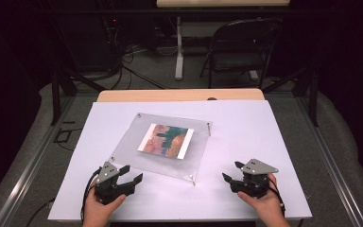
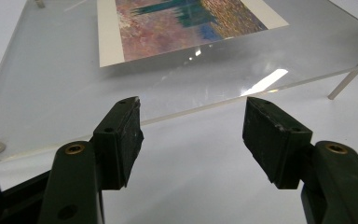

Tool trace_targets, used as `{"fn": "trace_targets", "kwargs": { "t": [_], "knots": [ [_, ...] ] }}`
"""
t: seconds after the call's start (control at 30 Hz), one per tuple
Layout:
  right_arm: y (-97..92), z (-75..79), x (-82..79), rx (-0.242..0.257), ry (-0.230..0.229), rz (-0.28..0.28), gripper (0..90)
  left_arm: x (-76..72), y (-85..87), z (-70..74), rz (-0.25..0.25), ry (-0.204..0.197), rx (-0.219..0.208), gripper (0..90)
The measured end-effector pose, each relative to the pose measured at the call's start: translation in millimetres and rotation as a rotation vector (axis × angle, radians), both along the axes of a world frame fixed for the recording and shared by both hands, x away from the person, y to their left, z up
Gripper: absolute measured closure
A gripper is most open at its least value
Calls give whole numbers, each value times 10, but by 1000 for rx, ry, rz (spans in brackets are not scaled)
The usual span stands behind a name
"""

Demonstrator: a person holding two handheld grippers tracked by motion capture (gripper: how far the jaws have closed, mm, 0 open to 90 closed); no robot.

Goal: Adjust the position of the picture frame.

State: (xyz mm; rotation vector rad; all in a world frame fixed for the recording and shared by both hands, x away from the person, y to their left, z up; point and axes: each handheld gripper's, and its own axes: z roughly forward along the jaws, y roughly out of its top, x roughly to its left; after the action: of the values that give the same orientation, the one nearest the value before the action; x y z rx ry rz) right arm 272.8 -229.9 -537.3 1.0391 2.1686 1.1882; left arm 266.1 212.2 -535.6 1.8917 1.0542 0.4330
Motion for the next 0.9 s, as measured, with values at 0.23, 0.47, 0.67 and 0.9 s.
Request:
{"fn": "trace_targets", "kwargs": {
  "t": [0.23, 0.47, 0.67, 0.9],
  "knots": [
    [-47, -2, 5, 24, 3, -15, 385, 5, -26, 3, -16, -10, 3, 371],
    [-81, 9, 4, 40, 2, -23, 437, -9, -27, 24, -5, -15, 3, 383],
    [-78, 21, 6, 43, -8, -18, 463, -22, -30, 44, 3, -24, 9, 390],
    [-54, 64, 32, 36, -20, 7, 493, -41, -34, 63, 29, 11, -14, 462]
  ]
}}
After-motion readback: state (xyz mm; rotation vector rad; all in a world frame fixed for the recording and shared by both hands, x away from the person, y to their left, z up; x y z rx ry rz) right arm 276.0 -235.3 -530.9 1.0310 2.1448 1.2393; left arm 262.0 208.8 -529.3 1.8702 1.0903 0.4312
